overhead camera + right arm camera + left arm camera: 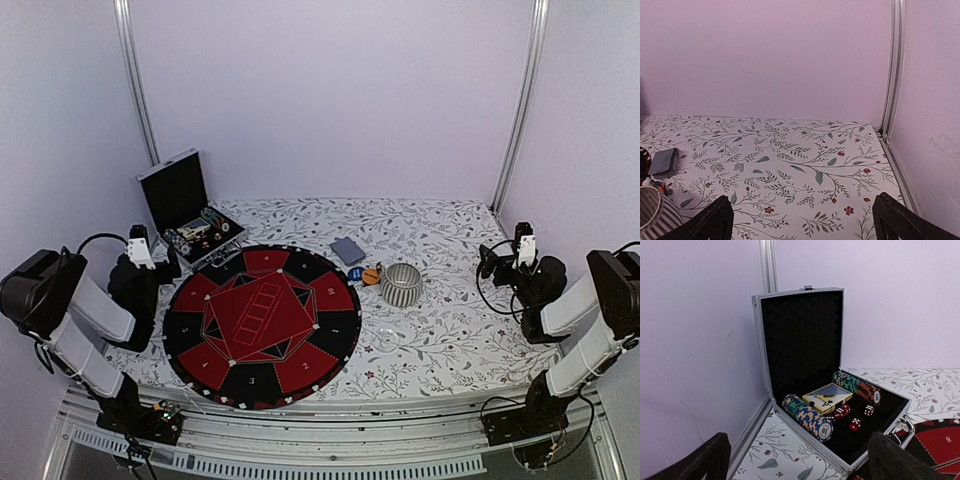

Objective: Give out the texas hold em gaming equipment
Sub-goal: Pick up the dealer button from the center of the board.

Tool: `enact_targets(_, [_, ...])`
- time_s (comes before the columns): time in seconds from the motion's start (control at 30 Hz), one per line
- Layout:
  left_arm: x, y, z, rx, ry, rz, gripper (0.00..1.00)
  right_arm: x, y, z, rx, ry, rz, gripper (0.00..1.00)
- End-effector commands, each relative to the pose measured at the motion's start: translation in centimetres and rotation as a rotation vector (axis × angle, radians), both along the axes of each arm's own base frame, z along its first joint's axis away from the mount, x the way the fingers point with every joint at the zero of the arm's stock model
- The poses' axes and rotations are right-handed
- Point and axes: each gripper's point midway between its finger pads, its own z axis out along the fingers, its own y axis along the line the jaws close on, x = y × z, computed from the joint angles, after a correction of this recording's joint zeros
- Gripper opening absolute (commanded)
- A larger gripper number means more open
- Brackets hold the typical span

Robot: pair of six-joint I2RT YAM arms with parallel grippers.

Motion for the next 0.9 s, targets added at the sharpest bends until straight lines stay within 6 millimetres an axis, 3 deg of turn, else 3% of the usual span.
enact_targets(0.0, [0.6,0.1,-0.1,-0.006,0.013,-0.014,0.98,0.1,-0.1,0.1,-0.005,-0.006,-0.006,0.99])
enact_targets(0.13, [1.1,0.4,-0.4,-0.032,0.029,-0.052,0.98,0.2,-0.2,0.1,-0.003,-0.004,-0.006,0.99])
enact_targets(0.3, [1.0,3.9,2.5,-0.106,0.058,0.176,0.98,0.3,-1.3,1.8,0.011,-0.014,-0.072,0.99])
enact_targets(0.4, [0.5,4.0,7.8,-0.133,-0.03,0.198,0.98,0.5,-2.9,4.9,0.07,-0.005,-0.166,0.99])
enact_targets(0.47, [0.3,2.8,11.5,-0.158,-0.075,0.148,0.98,0.3,-2.4,8.4,0.092,-0.031,-0.132,0.99])
enact_targets(0.53, [0.4,1.0,15.0,-0.198,-0.092,0.055,0.98,0.0,-0.9,12.3,0.131,-0.05,-0.045,0.99])
enact_targets(0.57, [0.5,-0.4,17.7,-0.216,-0.102,-0.014,0.98,-0.2,0.1,13.7,0.157,-0.03,0.015,0.99])
enact_targets(0.7, [0.0,-7.7,22.6,-0.183,-0.02,-0.335,0.98,-2.7,6.4,21.5,0.237,-0.052,0.395,0.99])
enact_targets(0.8, [-1.8,-13.5,23.7,-0.099,0.066,-0.556,0.98,-3.6,11.8,23.6,0.278,0.054,0.553,0.99])
enact_targets(0.87, [-2.9,-15.9,23.2,-0.06,0.129,-0.652,0.98,-3.8,17.0,22.7,0.202,0.159,0.597,0.99])
